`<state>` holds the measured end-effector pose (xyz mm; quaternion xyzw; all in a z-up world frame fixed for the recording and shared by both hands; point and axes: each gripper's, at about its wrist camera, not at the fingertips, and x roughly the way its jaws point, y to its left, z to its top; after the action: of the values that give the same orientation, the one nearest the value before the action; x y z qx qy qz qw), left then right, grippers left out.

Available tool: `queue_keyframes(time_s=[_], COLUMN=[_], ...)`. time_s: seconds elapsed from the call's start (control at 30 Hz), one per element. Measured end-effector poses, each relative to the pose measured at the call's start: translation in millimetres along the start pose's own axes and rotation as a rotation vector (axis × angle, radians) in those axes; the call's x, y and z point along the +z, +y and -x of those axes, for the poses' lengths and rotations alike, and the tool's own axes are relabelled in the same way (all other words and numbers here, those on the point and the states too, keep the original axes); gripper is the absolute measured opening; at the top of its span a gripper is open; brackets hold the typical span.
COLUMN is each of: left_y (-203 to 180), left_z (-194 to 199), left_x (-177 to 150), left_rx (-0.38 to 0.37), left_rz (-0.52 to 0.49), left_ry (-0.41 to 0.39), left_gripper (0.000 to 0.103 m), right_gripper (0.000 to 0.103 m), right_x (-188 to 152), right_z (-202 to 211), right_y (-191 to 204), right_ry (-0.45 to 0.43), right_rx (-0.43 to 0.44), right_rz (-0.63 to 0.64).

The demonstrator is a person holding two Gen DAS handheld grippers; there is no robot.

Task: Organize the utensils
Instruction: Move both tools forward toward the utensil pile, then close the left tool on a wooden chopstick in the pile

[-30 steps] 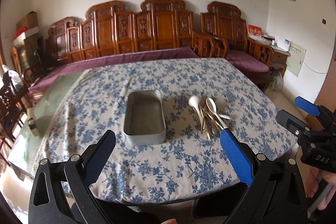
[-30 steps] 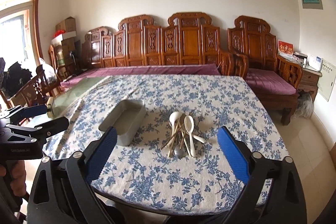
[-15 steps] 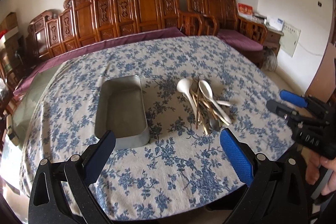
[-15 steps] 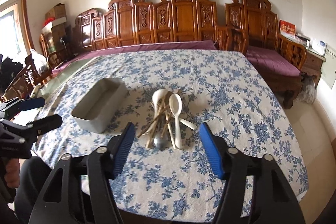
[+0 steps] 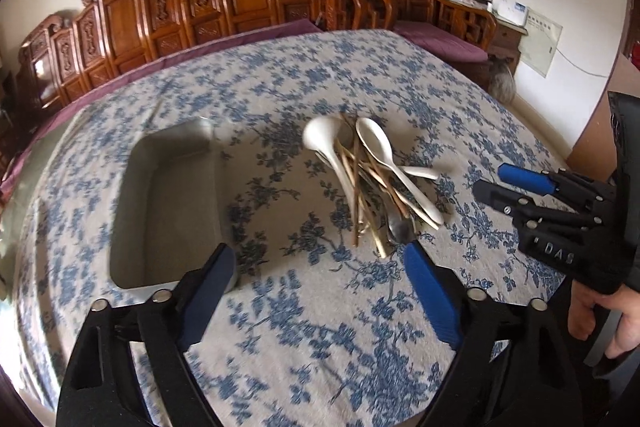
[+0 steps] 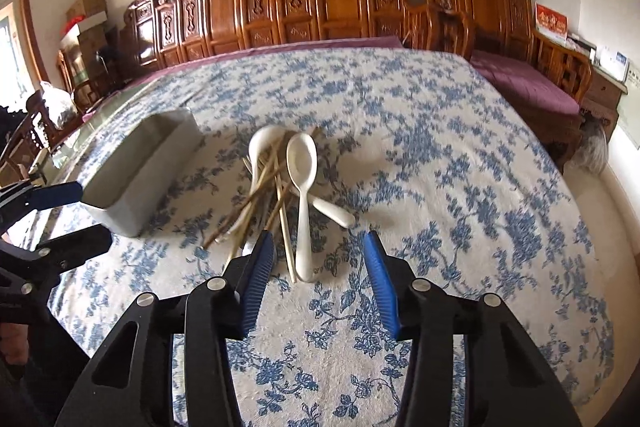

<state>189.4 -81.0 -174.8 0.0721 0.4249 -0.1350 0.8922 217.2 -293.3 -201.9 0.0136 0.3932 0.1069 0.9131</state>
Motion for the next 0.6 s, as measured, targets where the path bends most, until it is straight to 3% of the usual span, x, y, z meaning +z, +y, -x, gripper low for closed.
queue_keyframes(time_s=[0.13, 0.17, 0.33, 0.5, 0.6], left_y=[-4.8, -6.5, -7.3, -5.0, -3.2], left_z=[-26.2, -35.0, -64.4, -86.1, -89.7], left_x=[1.0, 1.9, 6.8, 7.2, 5.5], left_rx=[-0.032, -0.061, -0.104, -0.109, -0.139], left_rz=[-0.012, -0.015, 0.02, 0.038, 0.057], left_ry=[0.043, 0.052, 0.095, 0.139, 0.152], left_gripper=[0.067, 0.06, 0.051, 0.034, 0.032], right_gripper=[0.049, 0.049, 0.049, 0.049, 0.049], right_x=[-5.4, -6.2, -8.7, -6.1, -4.5], right_z=[-4.4, -4.9, -4.2, -0.1, 2.6], right_y=[-1.1, -0.9, 0.1, -4.2, -6.1], right_ry=[0.014, 0.015, 0.019, 0.014, 0.015], right_rx=[0.009, 0.009, 0.0, -0.006, -0.008], right_rz=[-0.017, -0.017, -0.004, -0.013, -0.014])
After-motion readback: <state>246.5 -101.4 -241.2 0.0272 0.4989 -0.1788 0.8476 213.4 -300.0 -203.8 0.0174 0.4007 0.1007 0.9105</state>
